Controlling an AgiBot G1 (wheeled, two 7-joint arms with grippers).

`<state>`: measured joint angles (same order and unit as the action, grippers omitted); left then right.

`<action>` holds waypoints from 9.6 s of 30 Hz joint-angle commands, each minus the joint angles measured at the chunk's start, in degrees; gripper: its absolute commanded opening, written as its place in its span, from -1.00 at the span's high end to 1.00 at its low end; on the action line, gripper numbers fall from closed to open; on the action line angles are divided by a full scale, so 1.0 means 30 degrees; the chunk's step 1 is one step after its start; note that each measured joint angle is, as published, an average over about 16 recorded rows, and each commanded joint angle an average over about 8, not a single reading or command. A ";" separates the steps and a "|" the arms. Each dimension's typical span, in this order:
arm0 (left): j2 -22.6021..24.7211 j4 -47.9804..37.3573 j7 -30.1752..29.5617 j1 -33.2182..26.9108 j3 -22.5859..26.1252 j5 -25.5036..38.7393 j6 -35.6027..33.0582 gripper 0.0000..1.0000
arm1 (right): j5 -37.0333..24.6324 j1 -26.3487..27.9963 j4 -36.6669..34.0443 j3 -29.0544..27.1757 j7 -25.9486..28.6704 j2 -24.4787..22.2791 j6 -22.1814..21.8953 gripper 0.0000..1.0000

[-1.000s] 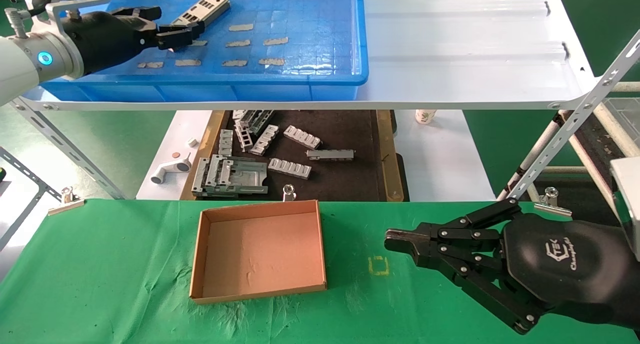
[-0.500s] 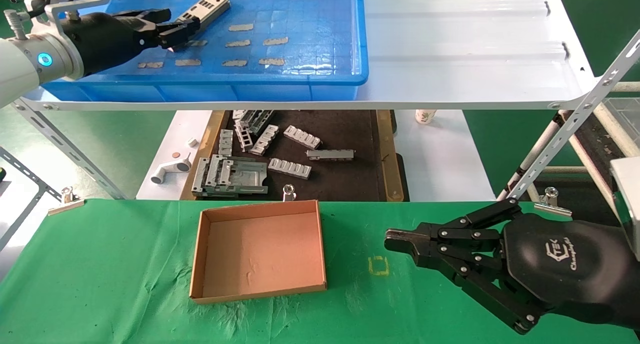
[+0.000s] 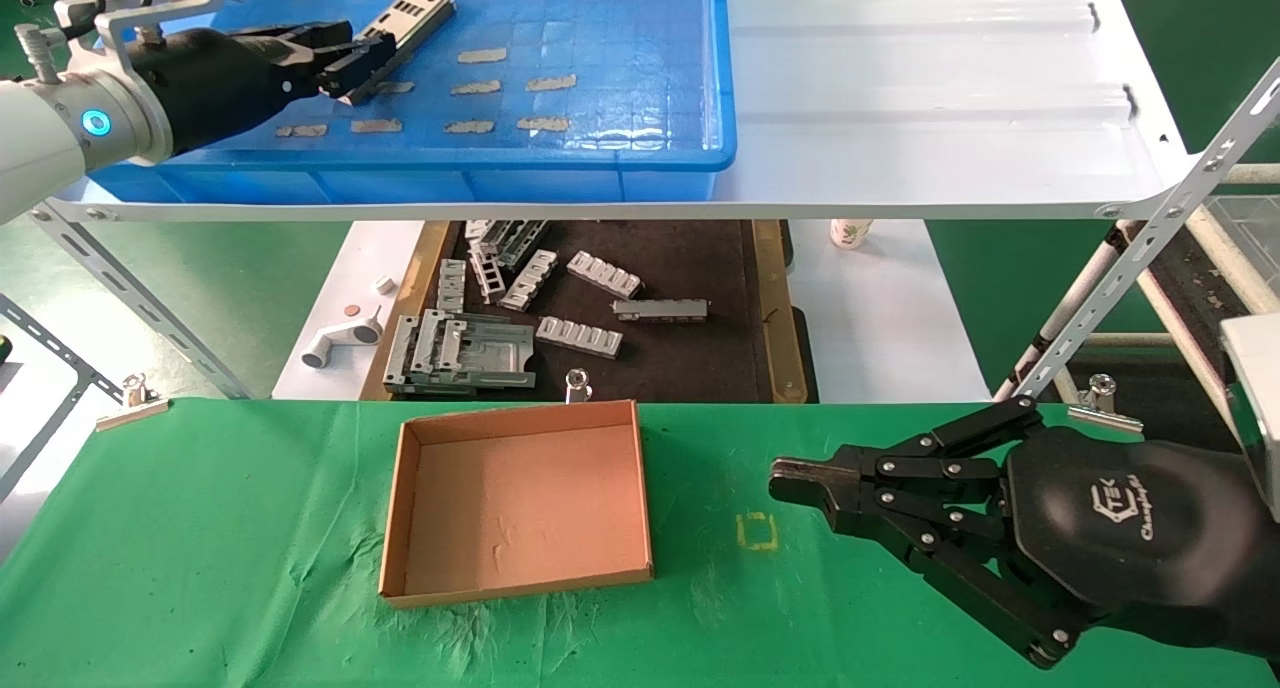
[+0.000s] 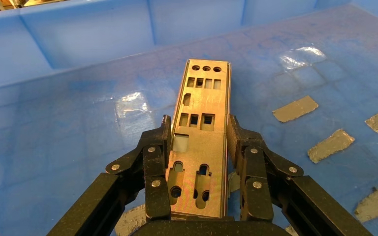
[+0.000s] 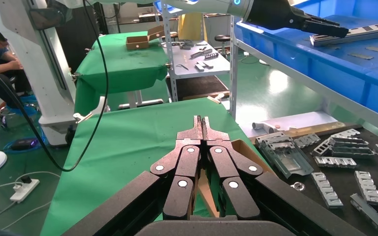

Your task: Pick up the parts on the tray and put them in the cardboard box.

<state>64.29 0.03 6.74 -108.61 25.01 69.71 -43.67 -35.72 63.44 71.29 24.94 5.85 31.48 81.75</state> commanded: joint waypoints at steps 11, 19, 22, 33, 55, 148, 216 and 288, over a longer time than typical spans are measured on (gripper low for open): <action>-0.0169 0.0177 0.0221 -0.0172 -0.0116 -0.0165 -0.0188 1.00 | 0.0000 0.0000 0.0000 0.0000 0.0000 0.0000 0.0000 1.00; -0.0469 0.0463 0.0488 -0.0491 -0.0167 -0.0247 -0.1471 1.00 | 0.0000 0.0000 0.0000 0.0000 0.0000 0.0000 0.0000 1.00; -0.0771 0.0688 0.0663 -0.0701 -0.0145 -0.0229 -0.2691 1.00 | 0.0000 0.0000 0.0000 0.0000 0.0000 0.0000 0.0000 1.00; -0.2525 0.2015 0.1504 -0.1532 0.0169 -0.0032 -1.0952 1.00 | 0.0000 0.0000 0.0000 0.0001 0.0000 0.0000 0.0000 1.00; -0.6080 1.2587 0.0527 0.4825 0.5318 -0.3822 -1.5778 1.00 | 0.0001 0.0000 0.0000 0.0001 -0.0001 0.0000 0.0000 1.00; -0.5834 1.3374 0.0946 1.1019 0.2031 -0.5451 -1.3298 -1.00 | 0.0002 0.0001 0.0000 0.0003 -0.0001 -0.0001 -0.0001 -1.00; -0.9777 2.4551 -0.5842 1.5705 -0.3021 -0.9307 -1.4011 -1.00 | 0.0003 -0.0004 -0.0006 0.0001 -0.0002 -0.0002 -0.0007 -1.00; -0.9751 2.4487 -0.5811 1.5674 -0.2986 -0.9278 -1.4001 -1.00 | 0.0003 -0.0004 -0.0006 0.0002 -0.0001 -0.0002 -0.0007 -1.00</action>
<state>35.04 73.49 -10.70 -61.59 16.05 41.88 -85.67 -35.71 63.43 71.27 24.94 5.85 31.47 81.73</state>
